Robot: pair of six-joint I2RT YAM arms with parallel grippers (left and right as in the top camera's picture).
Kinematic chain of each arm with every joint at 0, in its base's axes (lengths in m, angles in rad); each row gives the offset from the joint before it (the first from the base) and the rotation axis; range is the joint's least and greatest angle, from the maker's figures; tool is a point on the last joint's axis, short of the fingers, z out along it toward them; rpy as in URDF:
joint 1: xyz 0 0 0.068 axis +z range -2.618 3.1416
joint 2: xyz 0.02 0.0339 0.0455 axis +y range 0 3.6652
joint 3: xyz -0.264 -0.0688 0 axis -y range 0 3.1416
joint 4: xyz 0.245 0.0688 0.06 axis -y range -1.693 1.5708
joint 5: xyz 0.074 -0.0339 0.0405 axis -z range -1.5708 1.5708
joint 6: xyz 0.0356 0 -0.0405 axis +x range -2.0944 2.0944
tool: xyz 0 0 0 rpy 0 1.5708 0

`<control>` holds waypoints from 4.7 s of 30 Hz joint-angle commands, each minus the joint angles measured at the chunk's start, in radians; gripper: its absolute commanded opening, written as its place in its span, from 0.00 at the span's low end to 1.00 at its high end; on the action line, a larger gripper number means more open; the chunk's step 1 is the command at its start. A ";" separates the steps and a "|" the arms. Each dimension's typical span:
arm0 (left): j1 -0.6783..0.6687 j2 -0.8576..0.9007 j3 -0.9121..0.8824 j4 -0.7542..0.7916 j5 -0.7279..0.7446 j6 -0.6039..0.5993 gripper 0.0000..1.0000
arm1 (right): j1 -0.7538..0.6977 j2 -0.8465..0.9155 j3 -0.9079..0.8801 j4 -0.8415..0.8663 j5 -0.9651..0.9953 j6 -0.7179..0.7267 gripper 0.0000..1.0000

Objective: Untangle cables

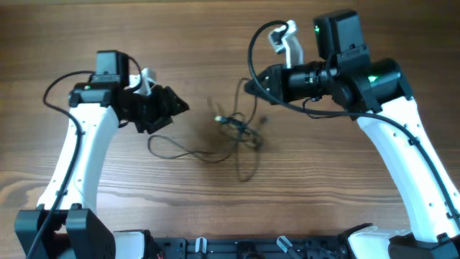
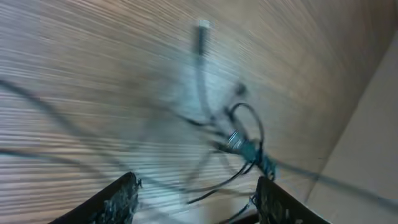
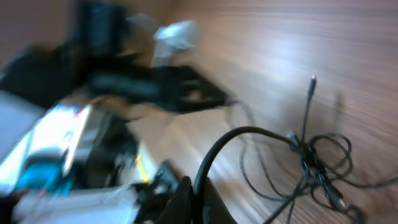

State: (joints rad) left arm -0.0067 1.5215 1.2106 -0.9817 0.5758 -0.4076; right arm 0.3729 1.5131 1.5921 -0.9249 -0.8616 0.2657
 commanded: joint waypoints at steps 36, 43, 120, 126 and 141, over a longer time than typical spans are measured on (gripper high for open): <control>-0.218 0.005 -0.001 0.022 0.045 -0.124 0.07 | 0.055 -0.006 0.018 0.285 -0.534 0.000 0.04; -0.218 0.005 -0.001 0.020 -0.026 -0.125 0.04 | 0.055 -0.006 0.018 0.244 -0.375 0.011 0.04; -0.201 0.005 -0.001 -0.021 -0.335 -0.211 0.42 | 0.193 0.526 -0.200 0.196 0.595 0.147 0.05; -0.201 0.005 -0.001 -0.021 -0.334 -0.211 0.44 | 0.197 0.507 -0.199 0.206 0.465 0.153 0.05; -0.201 0.005 -0.001 0.073 0.090 -0.052 0.42 | 0.195 0.119 -0.199 0.233 0.277 0.142 0.05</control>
State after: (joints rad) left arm -0.2123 1.5215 1.2106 -0.9089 0.5640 -0.5079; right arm 0.5625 1.7031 1.3899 -0.7048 -0.5396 0.3923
